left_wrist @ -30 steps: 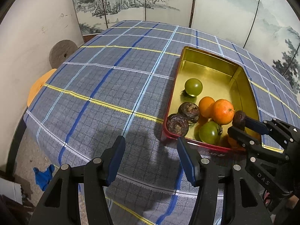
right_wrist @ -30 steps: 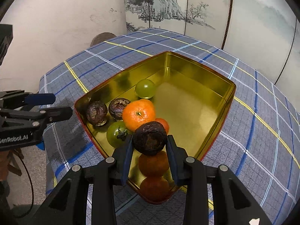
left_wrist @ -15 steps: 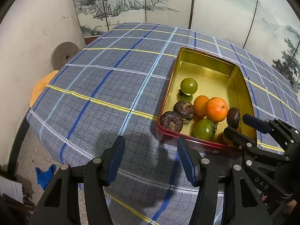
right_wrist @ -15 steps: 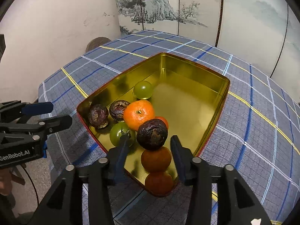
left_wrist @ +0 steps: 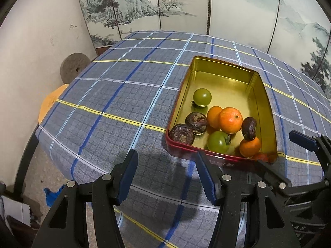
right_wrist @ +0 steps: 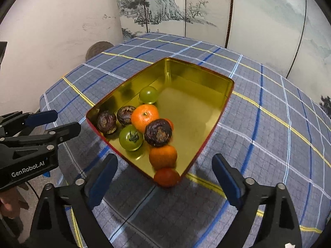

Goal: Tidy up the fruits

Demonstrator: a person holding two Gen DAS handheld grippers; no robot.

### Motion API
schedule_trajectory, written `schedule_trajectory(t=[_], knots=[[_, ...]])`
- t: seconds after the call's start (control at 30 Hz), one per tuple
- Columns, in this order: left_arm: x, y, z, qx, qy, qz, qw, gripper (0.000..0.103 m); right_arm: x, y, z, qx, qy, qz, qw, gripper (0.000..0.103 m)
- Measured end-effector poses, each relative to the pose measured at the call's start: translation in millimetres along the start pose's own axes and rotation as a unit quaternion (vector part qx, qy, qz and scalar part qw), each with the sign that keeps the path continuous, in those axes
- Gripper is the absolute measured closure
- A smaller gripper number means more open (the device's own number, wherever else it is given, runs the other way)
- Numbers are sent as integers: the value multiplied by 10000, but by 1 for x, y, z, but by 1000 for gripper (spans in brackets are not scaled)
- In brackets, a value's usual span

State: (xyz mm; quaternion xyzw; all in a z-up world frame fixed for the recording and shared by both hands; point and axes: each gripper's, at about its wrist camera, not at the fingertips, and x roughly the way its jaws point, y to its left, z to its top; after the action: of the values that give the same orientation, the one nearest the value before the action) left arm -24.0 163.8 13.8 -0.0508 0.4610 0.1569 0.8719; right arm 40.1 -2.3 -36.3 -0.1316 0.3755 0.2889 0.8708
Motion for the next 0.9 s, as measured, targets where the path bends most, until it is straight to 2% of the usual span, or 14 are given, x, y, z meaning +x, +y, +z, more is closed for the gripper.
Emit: schedule_trajectory(t=[0.2, 0.9], knots=[[-4, -9, -2, 99, -21, -25, 9999, 44, 0, 2, -9, 39, 151, -180, 9997, 4], [-15, -24, -4, 262, -191, -34, 9995, 44, 11, 1, -20, 56, 397, -225, 9989, 3]])
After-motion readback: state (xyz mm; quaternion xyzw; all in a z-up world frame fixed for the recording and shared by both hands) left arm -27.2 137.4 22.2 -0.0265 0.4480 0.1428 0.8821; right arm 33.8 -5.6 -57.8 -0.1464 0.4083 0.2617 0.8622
